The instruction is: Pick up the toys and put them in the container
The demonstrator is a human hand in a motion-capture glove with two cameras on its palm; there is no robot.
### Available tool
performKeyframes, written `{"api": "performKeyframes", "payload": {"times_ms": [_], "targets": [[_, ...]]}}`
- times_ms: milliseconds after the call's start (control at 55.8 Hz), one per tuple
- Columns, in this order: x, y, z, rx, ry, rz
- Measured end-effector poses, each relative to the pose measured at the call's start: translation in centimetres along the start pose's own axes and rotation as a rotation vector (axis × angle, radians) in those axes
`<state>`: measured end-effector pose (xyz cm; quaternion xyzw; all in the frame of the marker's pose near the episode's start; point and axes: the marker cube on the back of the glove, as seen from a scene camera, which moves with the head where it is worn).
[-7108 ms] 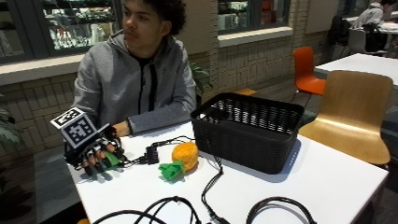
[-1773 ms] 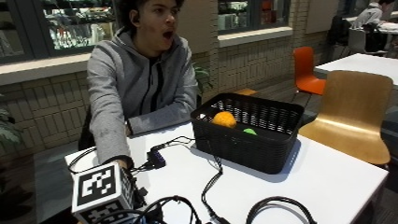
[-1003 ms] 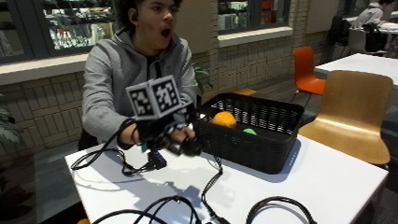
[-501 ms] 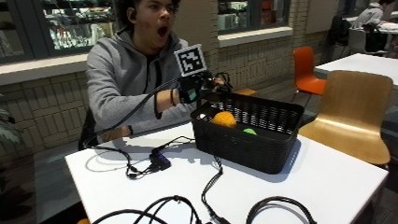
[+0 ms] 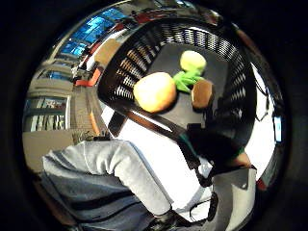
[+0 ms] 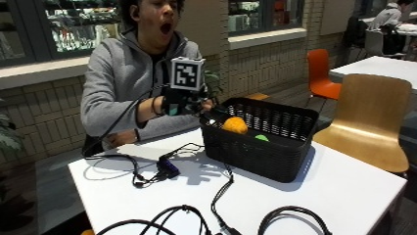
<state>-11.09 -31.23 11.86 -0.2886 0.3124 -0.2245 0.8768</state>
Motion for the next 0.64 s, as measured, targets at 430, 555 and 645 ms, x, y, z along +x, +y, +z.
{"api": "performKeyframes", "payload": {"times_ms": [430,555,645], "targets": [[12.0,16.8,6.3,0.007,-0.295,0.393],[13.6,18.4,8.4,0.101,-0.42,0.425],[14.0,18.3,9.4,0.147,-0.478,0.44]]}}
